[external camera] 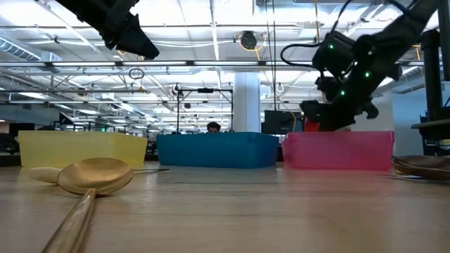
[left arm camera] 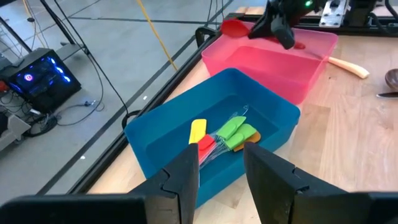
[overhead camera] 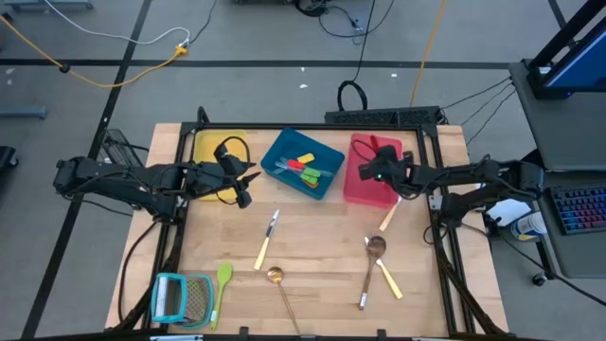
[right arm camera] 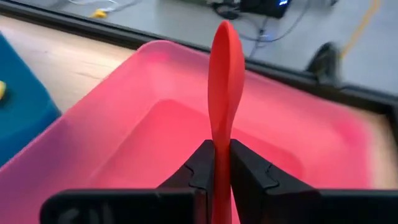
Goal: Pick & Place Kitchen Items
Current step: Put the red serving spoon into the pink bin
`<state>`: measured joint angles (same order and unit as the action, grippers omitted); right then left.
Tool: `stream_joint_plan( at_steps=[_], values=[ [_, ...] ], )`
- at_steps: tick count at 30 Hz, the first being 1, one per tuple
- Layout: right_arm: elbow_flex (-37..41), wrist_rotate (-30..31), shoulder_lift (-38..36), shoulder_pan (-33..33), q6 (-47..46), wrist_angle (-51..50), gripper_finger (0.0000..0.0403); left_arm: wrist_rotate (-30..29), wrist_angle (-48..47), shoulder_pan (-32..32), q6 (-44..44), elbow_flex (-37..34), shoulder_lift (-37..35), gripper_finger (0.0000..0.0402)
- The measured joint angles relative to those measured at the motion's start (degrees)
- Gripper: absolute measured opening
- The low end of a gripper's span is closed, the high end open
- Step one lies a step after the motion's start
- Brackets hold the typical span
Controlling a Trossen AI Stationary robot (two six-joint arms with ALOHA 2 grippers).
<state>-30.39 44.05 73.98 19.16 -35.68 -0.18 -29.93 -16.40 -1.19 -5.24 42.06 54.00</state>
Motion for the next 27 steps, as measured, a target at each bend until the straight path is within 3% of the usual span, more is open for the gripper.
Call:
stream_joint_plan(
  at_steps=[7,19,27],
  values=[
    [6.4,-8.3,2.5,3.0,2.3,14.7,0.0026,0.0,0.1,0.0,-1.1,0.0,0.0,0.0134],
    [7.2,-9.9,9.8,3.0,5.2,16.8,0.0034,-0.1,0.2,0.0,-1.1,0.0,0.0,0.0134],
    [7.2,-9.8,10.2,3.0,6.4,17.7,0.0077,-0.1,0.2,0.0,-1.0,0.0,0.0,0.0134]
  ],
)
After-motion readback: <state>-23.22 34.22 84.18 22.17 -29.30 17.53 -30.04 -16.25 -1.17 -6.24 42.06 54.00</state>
